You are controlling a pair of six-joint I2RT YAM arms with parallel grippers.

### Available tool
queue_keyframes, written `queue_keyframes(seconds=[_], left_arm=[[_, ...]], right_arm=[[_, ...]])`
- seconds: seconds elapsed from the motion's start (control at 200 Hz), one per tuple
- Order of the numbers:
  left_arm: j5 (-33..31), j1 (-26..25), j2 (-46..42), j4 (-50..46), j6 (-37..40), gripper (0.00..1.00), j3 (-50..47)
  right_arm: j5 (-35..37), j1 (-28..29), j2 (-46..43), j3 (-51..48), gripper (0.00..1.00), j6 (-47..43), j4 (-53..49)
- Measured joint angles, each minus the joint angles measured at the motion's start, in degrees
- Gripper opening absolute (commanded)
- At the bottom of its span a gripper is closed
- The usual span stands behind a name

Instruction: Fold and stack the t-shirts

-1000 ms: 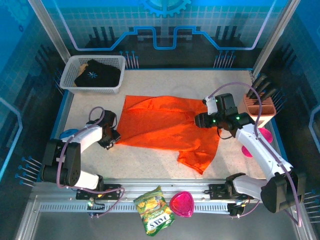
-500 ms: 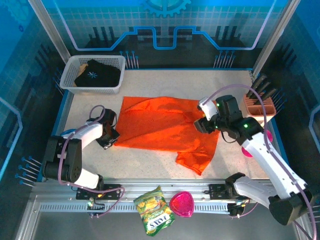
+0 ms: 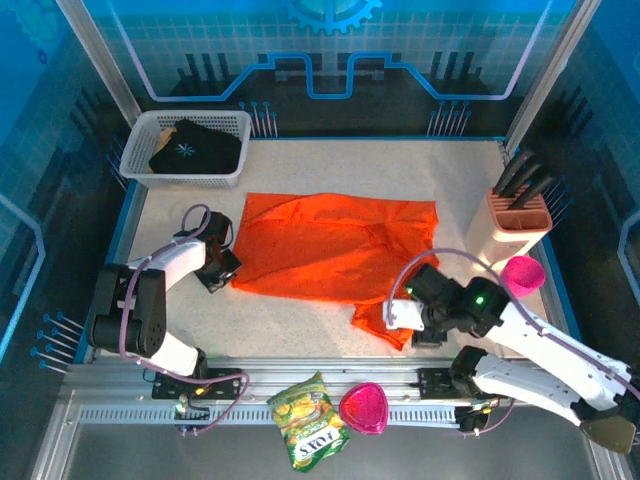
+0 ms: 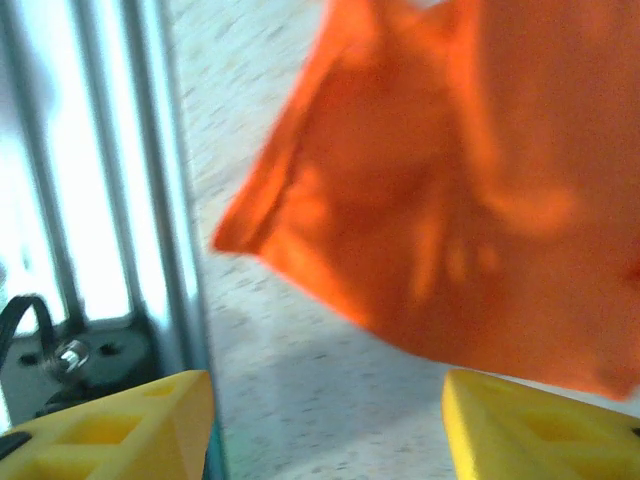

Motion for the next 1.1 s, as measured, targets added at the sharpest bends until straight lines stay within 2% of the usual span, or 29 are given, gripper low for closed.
queue_keyframes(seconds=[0.11,0.24,0.48,0.646,0.951,1.011,1.101], left_arm=[[2.1,-0.1,0.0,6.3,0.4,0.00,-0.3],[3.1,-0.1,-0.7,10.0,1.3,0.00,-0.3],[3.3,-0.1,-1.8,11.3,1.7,0.00,-0.3],[3.3,-0.1,-2.0,11.3,1.8,0.00,-0.3],[3.3,-0.1,-3.3,11.3,2.3,0.00,-0.3],[3.3,-0.1,-3.3,11.3,2.7,0.00,-0.3],[3.3,-0.1,-3.3,11.3,3.0,0.00,-0.3]], right_arm=[[2.5,5.6,1.0,-3.7,0.64,1.6,1.5],[2.7,7.7,6.2,-5.2,0.62,1.9,6.6],[2.3,11.2,16.7,-6.1,0.50,1.9,12.8],[2.2,12.9,20.8,-6.1,0.48,1.9,13.8],[2.3,14.0,27.5,-6.1,0.50,2.0,14.4],[2.7,14.1,28.8,-6.1,0.49,2.1,14.8],[3.8,14.1,31.4,-6.1,0.41,2.5,15.7]])
